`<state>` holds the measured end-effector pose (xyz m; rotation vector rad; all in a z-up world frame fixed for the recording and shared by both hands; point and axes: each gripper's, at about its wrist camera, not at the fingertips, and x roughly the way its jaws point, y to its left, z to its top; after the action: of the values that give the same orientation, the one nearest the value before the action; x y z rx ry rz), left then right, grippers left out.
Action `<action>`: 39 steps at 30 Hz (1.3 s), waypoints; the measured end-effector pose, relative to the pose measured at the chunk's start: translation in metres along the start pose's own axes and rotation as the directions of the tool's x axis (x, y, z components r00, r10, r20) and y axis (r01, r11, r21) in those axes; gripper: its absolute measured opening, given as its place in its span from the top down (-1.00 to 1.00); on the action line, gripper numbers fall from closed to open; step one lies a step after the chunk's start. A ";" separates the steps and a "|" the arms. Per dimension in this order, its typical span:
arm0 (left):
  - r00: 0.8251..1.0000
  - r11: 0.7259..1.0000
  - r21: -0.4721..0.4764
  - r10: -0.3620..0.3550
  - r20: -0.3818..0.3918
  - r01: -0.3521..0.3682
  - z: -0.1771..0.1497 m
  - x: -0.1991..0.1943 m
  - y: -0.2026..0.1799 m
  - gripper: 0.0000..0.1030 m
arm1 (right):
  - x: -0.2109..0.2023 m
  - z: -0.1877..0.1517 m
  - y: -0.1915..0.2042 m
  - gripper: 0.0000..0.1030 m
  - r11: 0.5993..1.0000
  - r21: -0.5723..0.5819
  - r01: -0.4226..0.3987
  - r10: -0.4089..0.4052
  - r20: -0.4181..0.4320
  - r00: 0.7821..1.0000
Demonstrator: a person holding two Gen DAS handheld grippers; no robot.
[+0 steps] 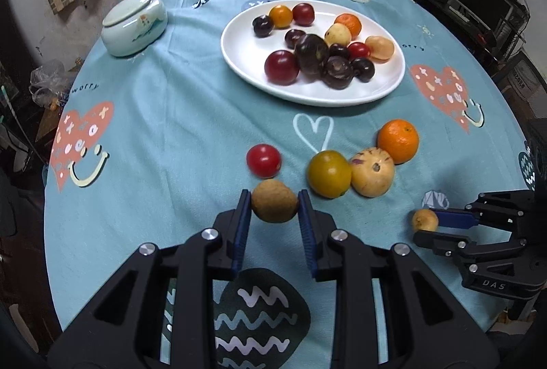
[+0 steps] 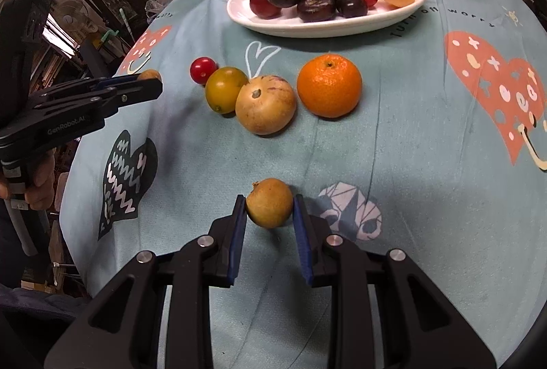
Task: Organize fruits
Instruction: 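Carry both small fruits onto the white plate and open both tools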
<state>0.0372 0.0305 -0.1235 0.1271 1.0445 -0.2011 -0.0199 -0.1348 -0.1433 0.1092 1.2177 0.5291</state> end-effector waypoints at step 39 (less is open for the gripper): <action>0.996 0.998 -0.050 -0.019 0.090 0.024 0.171 0.043 -0.005 0.46 | -0.048 0.176 -0.029 0.46 0.987 -0.098 0.130 -0.096 0.294 0.951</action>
<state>0.2012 -0.0132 -0.0759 0.0598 0.9614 -0.1974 0.1392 -0.1464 -0.0495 0.0157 0.9002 0.4644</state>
